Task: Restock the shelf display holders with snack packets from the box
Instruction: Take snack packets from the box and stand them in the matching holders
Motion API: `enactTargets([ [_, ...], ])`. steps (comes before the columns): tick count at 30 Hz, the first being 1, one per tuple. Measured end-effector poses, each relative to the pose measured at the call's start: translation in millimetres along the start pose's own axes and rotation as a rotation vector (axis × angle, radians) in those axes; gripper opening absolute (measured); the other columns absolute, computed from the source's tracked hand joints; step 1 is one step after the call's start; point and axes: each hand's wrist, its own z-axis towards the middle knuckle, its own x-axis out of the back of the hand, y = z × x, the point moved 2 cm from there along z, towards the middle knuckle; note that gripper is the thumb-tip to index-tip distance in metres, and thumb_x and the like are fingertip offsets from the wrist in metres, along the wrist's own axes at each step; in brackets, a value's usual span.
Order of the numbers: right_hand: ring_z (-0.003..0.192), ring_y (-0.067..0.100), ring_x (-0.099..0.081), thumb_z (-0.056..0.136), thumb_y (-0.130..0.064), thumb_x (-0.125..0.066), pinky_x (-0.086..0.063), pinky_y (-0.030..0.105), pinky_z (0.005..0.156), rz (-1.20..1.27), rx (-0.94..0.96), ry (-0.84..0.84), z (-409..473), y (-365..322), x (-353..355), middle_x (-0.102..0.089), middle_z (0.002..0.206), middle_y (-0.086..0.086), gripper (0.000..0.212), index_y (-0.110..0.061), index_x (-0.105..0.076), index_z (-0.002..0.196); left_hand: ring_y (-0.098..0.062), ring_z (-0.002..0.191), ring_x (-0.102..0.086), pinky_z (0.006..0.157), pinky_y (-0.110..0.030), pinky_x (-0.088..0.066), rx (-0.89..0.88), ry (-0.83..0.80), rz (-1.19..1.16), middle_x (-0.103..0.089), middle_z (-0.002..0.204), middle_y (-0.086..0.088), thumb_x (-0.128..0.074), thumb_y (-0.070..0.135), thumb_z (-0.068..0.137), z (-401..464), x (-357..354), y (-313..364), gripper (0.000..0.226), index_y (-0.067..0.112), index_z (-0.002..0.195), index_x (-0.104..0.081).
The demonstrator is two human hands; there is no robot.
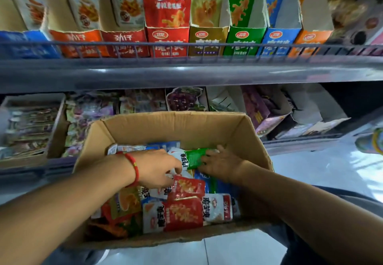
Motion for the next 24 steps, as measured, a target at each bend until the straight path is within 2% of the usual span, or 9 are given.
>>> enactTargets([
  [5, 0.136, 0.024, -0.047, 0.101, -0.022, -0.057, -0.008, 0.059, 0.124, -0.066, 0.02, 0.068, -3.2, 9.0, 3.2, -0.061, 0.137, 0.001, 0.027, -0.023, -0.064, 0.127, -0.018, 0.114, -0.052, 0.096, -0.036, -0.047, 0.03, 0.02, -0.037, -0.058, 0.129, -0.001, -0.055, 0.042, 0.101, -3.2, 2.2, -5.0, 0.04, 0.032, 0.14, -0.05],
  [8, 0.126, 0.023, -0.057, 0.1, -0.02, -0.059, -0.015, 0.05, 0.125, -0.005, -0.004, 0.104, -17.3, 22.5, 19.6, -0.066, 0.126, 0.001, 0.029, -0.024, -0.061, 0.128, -0.012, 0.103, -0.054, 0.087, -0.029, -0.046, 0.036, 0.102, -0.158, -0.063, 0.118, 0.007, -0.057, 0.042, 0.1, -6.9, 9.6, -4.2, 0.036, 0.033, 0.135, -0.056],
  [10, 0.122, 0.023, -0.057, 0.098, -0.024, -0.063, -0.032, 0.039, 0.114, 0.126, -0.054, 0.162, -33.6, 33.9, 36.3, -0.063, 0.126, 0.001, 0.034, -0.025, -0.058, 0.131, -0.012, 0.103, -0.057, 0.087, -0.027, -0.046, 0.052, 0.176, -0.261, -0.061, 0.112, 0.01, -0.06, 0.04, 0.099, -7.1, 14.5, -6.3, 0.036, 0.03, 0.133, -0.058],
  [12, 0.118, 0.02, -0.057, 0.097, -0.031, -0.066, -0.04, 0.034, 0.1, 0.334, -0.111, 0.246, -54.0, 43.4, 57.7, -0.061, 0.125, -0.001, 0.035, -0.027, -0.059, 0.131, -0.009, 0.106, -0.057, 0.091, -0.025, -0.048, 0.079, 0.255, -0.366, -0.06, 0.12, 0.01, -0.066, 0.041, 0.095, -8.7, 20.0, -8.0, 0.043, 0.029, 0.136, -0.055],
  [15, 0.092, 0.011, -0.058, 0.093, -0.038, -0.071, -0.039, 0.028, 0.077, 0.642, -0.212, 0.462, -85.2, 45.7, 81.3, -0.057, 0.098, -0.014, 0.02, -0.035, -0.053, 0.1, -0.007, 0.109, -0.056, 0.085, -0.018, -0.048, 0.16, 0.371, -0.593, -0.054, 0.134, 0.008, -0.075, 0.038, 0.089, -12.0, 27.1, -7.6, 0.068, 0.026, 0.146, -0.039],
  [17, 0.076, 0.002, -0.058, 0.092, -0.037, -0.074, -0.043, 0.025, 0.066, 0.812, -0.319, 0.566, -101.8, 42.4, 87.1, -0.057, 0.085, -0.015, 0.029, -0.036, -0.045, 0.088, -0.002, 0.095, -0.057, 0.073, -0.012, -0.049, 0.235, 0.474, -0.863, -0.056, 0.134, 0.005, -0.076, 0.034, 0.089, -14.7, 28.4, -2.9, 0.083, 0.022, 0.151, -0.023],
  [19, 0.071, 0.0, -0.064, 0.092, -0.036, -0.074, -0.052, 0.023, 0.058, 0.937, -0.442, 0.646, -112.1, 38.2, 88.8, -0.065, 0.084, -0.01, 0.024, -0.03, -0.051, 0.09, -0.01, 0.096, -0.063, 0.082, -0.027, -0.059, 0.31, 0.613, -1.166, -0.062, 0.127, 0.001, -0.08, 0.036, 0.085, -16.8, 24.8, 2.3, 0.096, 0.023, 0.155, -0.015],
  [20, 0.067, -0.001, -0.065, 0.092, -0.037, -0.074, -0.054, 0.022, 0.056, 0.97, -0.494, 0.687, -115.0, 35.6, 88.6, -0.067, 0.083, -0.007, 0.023, -0.028, -0.053, 0.092, -0.017, 0.099, -0.067, 0.086, -0.037, -0.061, 0.318, 0.633, -1.314, -0.065, 0.121, -0.003, -0.082, 0.037, 0.082, -18.5, 22.4, 7.2, 0.094, 0.023, 0.153, -0.021],
  [24, 0.06, -0.008, -0.061, 0.092, -0.032, -0.075, -0.046, 0.011, 0.049, 0.967, -0.533, 0.877, -117.4, 9.2, 89.9, -0.06, 0.071, -0.014, 0.027, -0.033, -0.048, 0.089, -0.039, 0.109, -0.069, 0.095, -0.054, -0.057, 0.118, 0.413, -1.862, -0.068, 0.117, -0.018, -0.081, 0.043, 0.073, -22.0, 19.8, 44.0, 0.063, 0.011, 0.124, -0.064],
])
